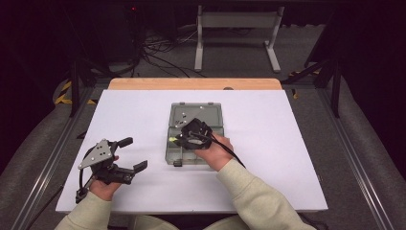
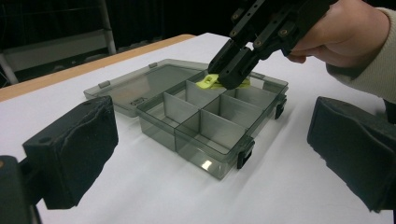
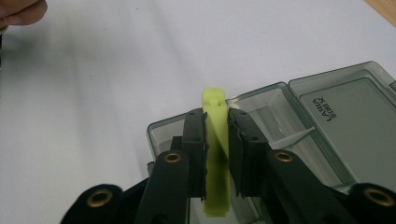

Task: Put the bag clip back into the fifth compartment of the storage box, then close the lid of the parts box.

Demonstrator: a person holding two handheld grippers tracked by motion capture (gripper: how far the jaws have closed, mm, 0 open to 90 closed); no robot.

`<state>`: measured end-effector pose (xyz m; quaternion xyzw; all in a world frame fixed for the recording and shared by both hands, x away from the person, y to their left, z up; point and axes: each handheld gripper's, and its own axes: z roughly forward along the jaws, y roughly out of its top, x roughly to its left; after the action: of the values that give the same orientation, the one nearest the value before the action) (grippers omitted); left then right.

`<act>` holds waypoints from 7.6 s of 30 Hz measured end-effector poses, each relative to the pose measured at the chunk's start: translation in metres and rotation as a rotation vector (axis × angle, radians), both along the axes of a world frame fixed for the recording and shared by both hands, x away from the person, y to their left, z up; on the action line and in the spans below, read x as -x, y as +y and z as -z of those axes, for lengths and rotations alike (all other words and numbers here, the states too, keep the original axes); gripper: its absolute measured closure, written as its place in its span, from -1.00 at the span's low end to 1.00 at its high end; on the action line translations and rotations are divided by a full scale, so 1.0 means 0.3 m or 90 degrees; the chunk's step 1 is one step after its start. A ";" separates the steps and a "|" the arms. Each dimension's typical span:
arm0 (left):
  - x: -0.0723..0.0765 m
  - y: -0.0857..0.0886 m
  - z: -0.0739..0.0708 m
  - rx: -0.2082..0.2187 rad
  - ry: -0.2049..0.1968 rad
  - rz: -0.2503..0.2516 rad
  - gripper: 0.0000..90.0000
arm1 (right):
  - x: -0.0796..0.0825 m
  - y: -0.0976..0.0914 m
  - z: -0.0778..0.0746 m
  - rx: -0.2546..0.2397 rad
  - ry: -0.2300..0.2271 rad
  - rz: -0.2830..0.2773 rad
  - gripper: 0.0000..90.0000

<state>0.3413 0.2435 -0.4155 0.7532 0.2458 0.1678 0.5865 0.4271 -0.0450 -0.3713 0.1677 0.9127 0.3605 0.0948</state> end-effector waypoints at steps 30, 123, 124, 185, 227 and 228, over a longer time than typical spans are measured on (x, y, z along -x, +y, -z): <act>0.001 0.001 -0.001 -0.001 0.000 0.002 -0.94 | -0.016 0.073 0.096 -0.020 0.047 -0.010 0.73; -0.003 0.000 0.001 -0.011 0.006 -0.001 -0.89 | 0.000 -0.057 0.013 -0.066 0.044 0.038 1.00; -0.003 0.000 0.001 -0.011 0.006 -0.001 -0.89 | 0.000 -0.057 0.013 -0.066 0.044 0.038 1.00; -0.474 -0.180 -0.117 -0.217 0.220 -0.112 0.99 | -0.243 -0.473 -0.087 -0.004 0.016 0.183 1.00; -0.665 -0.242 0.013 -0.284 0.312 -0.124 0.99 | -0.424 -0.501 0.099 0.062 0.100 0.231 1.00; -0.668 -0.244 0.020 -0.287 0.318 -0.122 0.99 | -0.425 -0.502 0.105 0.065 0.101 0.230 1.00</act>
<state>0.5417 0.1702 -0.4214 0.8550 0.4080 0.0827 0.3091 0.5545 -0.1956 -0.4028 0.3514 0.8894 0.2769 0.0942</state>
